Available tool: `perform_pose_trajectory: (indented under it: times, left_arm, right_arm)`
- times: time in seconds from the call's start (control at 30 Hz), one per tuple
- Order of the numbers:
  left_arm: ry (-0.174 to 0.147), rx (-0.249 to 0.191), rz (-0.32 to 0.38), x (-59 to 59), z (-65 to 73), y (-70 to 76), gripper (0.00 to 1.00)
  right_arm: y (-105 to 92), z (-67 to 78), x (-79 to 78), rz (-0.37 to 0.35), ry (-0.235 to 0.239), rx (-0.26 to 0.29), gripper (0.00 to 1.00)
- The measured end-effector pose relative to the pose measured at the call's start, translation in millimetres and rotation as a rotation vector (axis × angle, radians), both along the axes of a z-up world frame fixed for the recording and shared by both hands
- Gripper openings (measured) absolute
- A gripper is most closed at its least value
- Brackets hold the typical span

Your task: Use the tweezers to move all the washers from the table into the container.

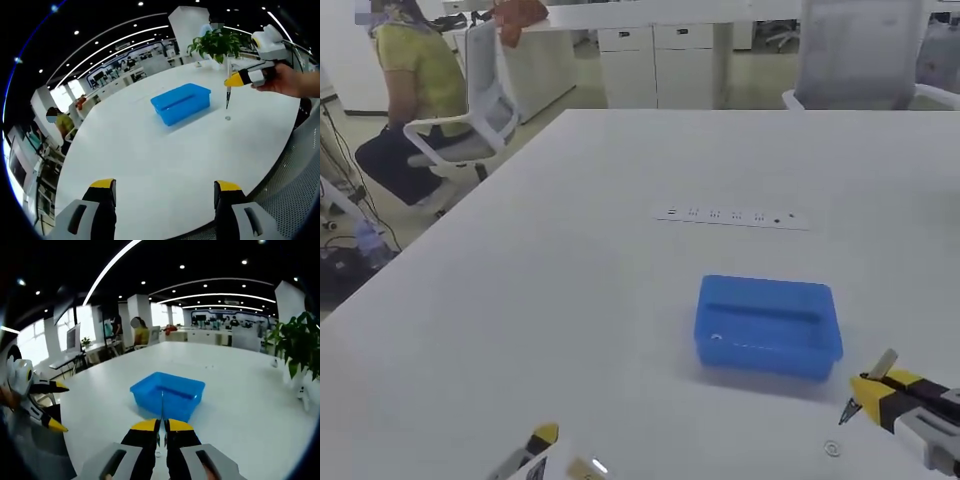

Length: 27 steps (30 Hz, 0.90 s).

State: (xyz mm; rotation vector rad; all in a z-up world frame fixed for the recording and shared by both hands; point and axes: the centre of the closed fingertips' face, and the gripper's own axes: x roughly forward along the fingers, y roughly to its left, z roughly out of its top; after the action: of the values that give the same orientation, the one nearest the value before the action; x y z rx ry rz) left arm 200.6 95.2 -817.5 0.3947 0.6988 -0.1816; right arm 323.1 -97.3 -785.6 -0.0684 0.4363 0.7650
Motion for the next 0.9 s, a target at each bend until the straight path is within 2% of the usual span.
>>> perform_pose_trajectory:
  times: [0.23, 0.5, 0.9]
  left_arm:
    - [-0.001, 0.002, 0.001, 0.0, 0.1, 0.2, 0.82]
    - [0.002, 0.004, 0.002, -0.2, -0.6, 0.7, 0.81]
    - [0.004, 0.010, 0.003, -0.2, -1.1, 1.3, 0.81]
  right_arm:
    - [-1.9, -16.4, -1.9, 0.016, 0.013, -0.030, 0.02]
    - [-2.1, -26.6, -2.0, 0.019, 0.024, -0.050, 0.02]
    - [1.0, -27.3, -4.5, 0.037, -0.006, -0.068, 0.02]
